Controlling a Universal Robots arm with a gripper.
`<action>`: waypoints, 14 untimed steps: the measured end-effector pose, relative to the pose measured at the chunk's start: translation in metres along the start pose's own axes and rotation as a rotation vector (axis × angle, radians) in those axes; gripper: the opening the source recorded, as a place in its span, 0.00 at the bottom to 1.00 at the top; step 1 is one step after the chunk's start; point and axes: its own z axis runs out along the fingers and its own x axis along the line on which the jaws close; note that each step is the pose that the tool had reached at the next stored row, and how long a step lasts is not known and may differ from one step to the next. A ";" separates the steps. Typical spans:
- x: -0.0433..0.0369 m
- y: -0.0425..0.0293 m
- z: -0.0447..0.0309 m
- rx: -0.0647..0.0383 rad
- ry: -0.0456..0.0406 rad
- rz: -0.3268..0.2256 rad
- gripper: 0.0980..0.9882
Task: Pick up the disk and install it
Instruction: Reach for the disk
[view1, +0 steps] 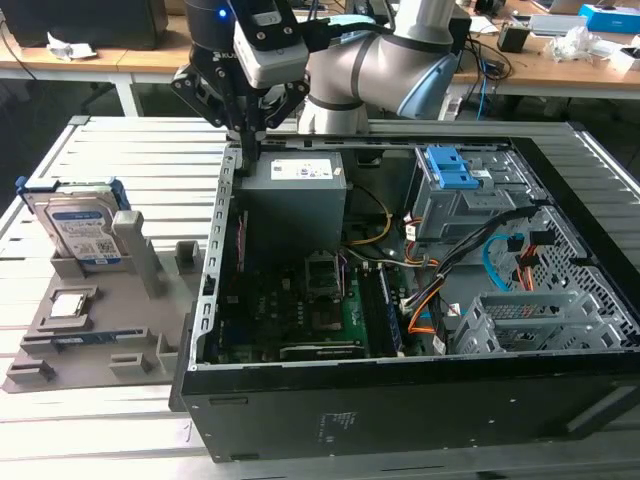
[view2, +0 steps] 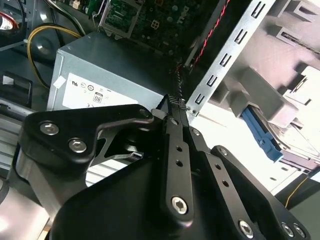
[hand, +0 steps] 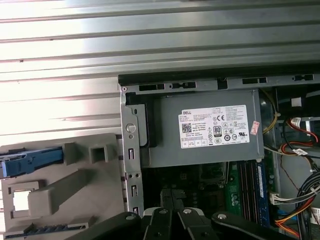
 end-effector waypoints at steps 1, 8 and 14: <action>0.0015 -0.0001 0.0000 0.000 0.0000 0.000 0.01; 0.0084 -0.0006 -0.0002 0.000 0.0000 0.000 0.01; 0.0146 -0.0011 -0.0003 0.000 0.0000 0.000 0.01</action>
